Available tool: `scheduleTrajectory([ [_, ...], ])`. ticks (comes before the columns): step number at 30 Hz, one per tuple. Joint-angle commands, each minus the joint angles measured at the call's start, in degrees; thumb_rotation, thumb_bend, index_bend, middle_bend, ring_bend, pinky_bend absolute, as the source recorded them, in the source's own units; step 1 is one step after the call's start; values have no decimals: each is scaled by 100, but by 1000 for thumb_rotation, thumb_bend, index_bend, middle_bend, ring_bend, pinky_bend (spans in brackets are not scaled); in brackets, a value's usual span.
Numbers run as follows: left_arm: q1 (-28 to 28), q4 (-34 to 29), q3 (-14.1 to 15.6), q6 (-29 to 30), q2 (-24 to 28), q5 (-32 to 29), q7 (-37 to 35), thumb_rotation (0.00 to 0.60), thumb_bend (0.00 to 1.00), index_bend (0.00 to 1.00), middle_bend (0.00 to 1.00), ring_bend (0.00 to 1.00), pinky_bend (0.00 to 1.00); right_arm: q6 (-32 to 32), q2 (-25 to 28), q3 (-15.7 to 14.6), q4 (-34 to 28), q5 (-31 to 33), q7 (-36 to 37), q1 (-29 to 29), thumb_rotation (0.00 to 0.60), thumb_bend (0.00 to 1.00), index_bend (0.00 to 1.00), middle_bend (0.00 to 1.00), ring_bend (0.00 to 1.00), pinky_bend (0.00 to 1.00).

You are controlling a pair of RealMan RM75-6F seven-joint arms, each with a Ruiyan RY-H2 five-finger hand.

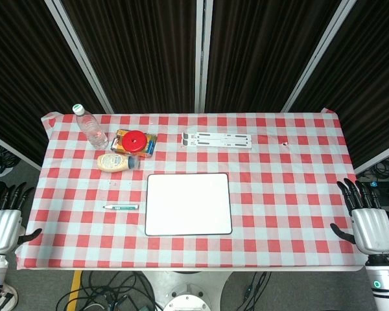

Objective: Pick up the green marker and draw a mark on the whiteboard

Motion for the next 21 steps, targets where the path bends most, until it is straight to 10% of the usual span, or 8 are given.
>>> scheduleTrajectory([
  [1,5,13,1,7,-18,-1,4,600,90,103,25,0,47,-14,-5,1,4,-7,5,14,600,66,0,56,0,0],
  [16,-659,93,-453,-333,-276,138,245,600,64,249,109,129,95,-16,153,92,63,2,147,91,600,68,0,50,0,0],
  [21,-1366,276,-734,-1085,-688,-11,442,600,65,378,293,385,431,-155,249,96,21,32,179,161,600,72,0,51,0,0],
])
